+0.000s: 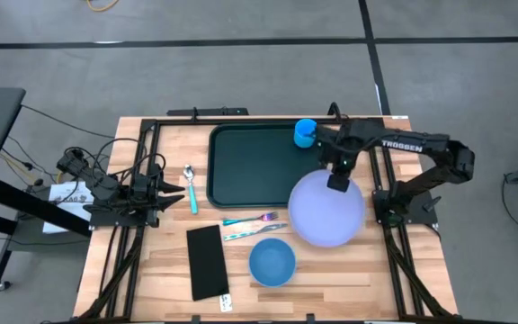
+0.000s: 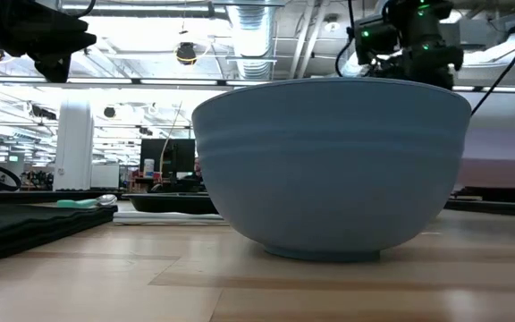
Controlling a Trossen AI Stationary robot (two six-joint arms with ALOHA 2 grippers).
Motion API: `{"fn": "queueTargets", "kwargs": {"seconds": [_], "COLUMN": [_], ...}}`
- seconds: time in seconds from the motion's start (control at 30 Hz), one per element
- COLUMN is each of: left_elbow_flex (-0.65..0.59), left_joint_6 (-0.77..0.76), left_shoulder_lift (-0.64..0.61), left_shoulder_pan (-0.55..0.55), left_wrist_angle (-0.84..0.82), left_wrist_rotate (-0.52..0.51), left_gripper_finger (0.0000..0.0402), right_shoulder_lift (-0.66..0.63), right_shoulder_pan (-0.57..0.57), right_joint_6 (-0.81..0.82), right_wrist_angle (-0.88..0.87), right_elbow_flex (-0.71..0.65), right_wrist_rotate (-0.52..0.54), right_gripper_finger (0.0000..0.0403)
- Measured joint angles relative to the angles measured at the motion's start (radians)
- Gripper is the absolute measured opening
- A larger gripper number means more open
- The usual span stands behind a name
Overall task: Set up tray
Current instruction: Put the light purple plate in the bottom right of the black serving tray
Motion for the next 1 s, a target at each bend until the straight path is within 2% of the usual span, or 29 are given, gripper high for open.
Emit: {"fn": "queueTargets", "kwargs": {"seconds": [0.2, 0.33, 0.5, 0.8, 1.0], "left_elbow_flex": [0.000, 0.000, 0.000, 0.000, 0.000], "left_joint_6": [0.000, 0.000, 0.000, 0.000, 0.000], "left_shoulder_lift": [0.000, 0.000, 0.000, 0.000, 0.000], "left_shoulder_pan": [0.000, 0.000, 0.000, 0.000, 0.000], "left_wrist_angle": [0.000, 0.000, 0.000, 0.000, 0.000], "left_wrist_rotate": [0.000, 0.000, 0.000, 0.000, 0.000], "left_gripper_finger": [0.0094, 0.0094, 0.0094, 0.0094, 0.0094], "right_shoulder_lift": [0.005, 0.065, 0.206, 0.498, 0.666], "right_shoulder_pan": [-0.083, -0.129, -0.161, -0.167, -0.161], "right_joint_6": [-0.100, -0.167, -0.277, -0.551, -0.689], "right_wrist_angle": [0.016, 0.015, 0.013, -0.022, -0.106], "right_elbow_flex": [0.113, 0.207, 0.357, 0.712, 0.933], "right_wrist_rotate": [0.044, 0.048, 0.058, 0.058, 0.059], "right_gripper_finger": [0.0000, 0.0000, 0.0000, 0.0000, 0.0000]}}
